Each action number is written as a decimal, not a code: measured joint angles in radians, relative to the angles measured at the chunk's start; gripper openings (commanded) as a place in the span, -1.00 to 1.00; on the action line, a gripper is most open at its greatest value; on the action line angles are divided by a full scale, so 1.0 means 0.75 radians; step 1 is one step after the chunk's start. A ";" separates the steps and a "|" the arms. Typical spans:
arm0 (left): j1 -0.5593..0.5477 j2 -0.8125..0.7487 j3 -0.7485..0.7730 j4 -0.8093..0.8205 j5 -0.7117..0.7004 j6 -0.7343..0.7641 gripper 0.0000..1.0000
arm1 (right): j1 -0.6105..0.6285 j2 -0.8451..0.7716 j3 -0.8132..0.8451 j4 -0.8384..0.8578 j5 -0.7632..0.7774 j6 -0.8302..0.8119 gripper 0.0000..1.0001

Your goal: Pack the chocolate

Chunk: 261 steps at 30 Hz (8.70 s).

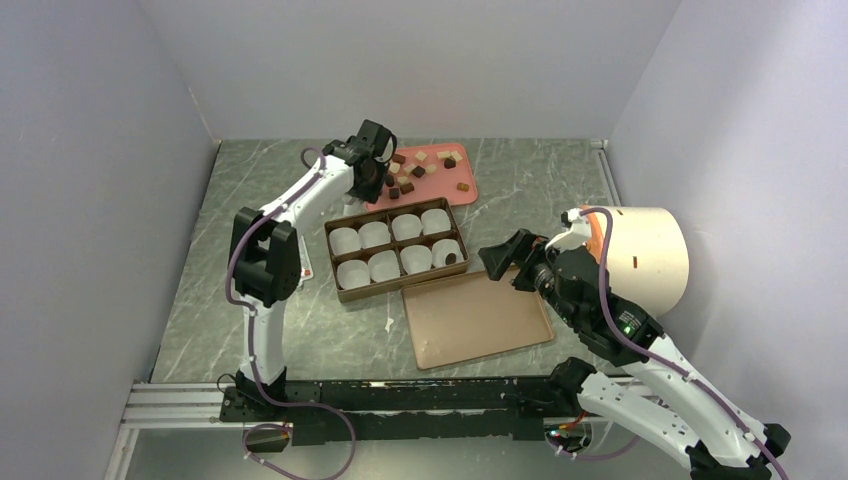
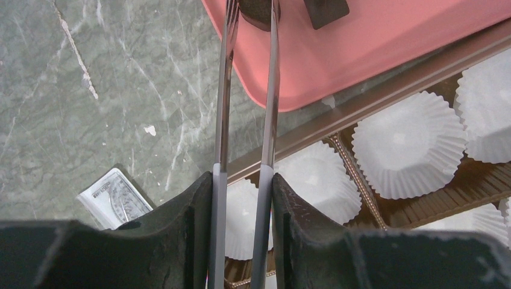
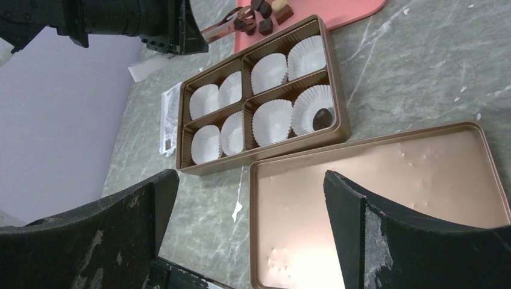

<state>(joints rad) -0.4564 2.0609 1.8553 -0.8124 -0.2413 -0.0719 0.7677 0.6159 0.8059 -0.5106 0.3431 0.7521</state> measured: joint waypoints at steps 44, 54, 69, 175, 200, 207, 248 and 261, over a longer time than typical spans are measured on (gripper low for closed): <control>-0.404 -0.584 -0.336 -0.181 0.137 -0.070 -0.64 | 0.001 -0.001 0.000 -0.007 0.031 0.001 0.92; -0.485 -0.673 -0.489 -0.195 0.166 -0.144 -0.64 | 0.001 0.013 0.000 -0.007 0.029 0.001 0.92; -0.505 -0.682 -0.545 -0.176 0.136 -0.156 -0.62 | 0.001 -0.005 0.000 -0.018 0.026 0.002 0.92; -0.042 -0.093 -0.044 0.075 0.009 -0.091 -0.19 | 0.000 -0.072 -0.011 -0.027 0.034 0.017 0.92; 0.060 0.041 -0.045 0.226 0.085 -0.054 -0.12 | 0.000 -0.065 -0.011 -0.026 0.033 0.025 0.92; 0.060 0.090 -0.033 0.237 0.082 -0.047 -0.11 | 0.000 -0.065 -0.012 -0.027 0.034 0.025 0.92; 0.065 0.176 0.090 0.240 0.096 -0.036 -0.57 | 0.000 -0.041 -0.019 -0.025 0.037 0.025 0.92; 0.065 -0.004 0.013 0.181 0.127 -0.061 -0.57 | 0.000 -0.055 -0.021 -0.026 0.036 0.026 0.92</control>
<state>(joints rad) -0.4076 2.0579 1.8652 -0.6765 -0.1463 -0.1177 0.7677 0.5747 0.7898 -0.5301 0.3702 0.7715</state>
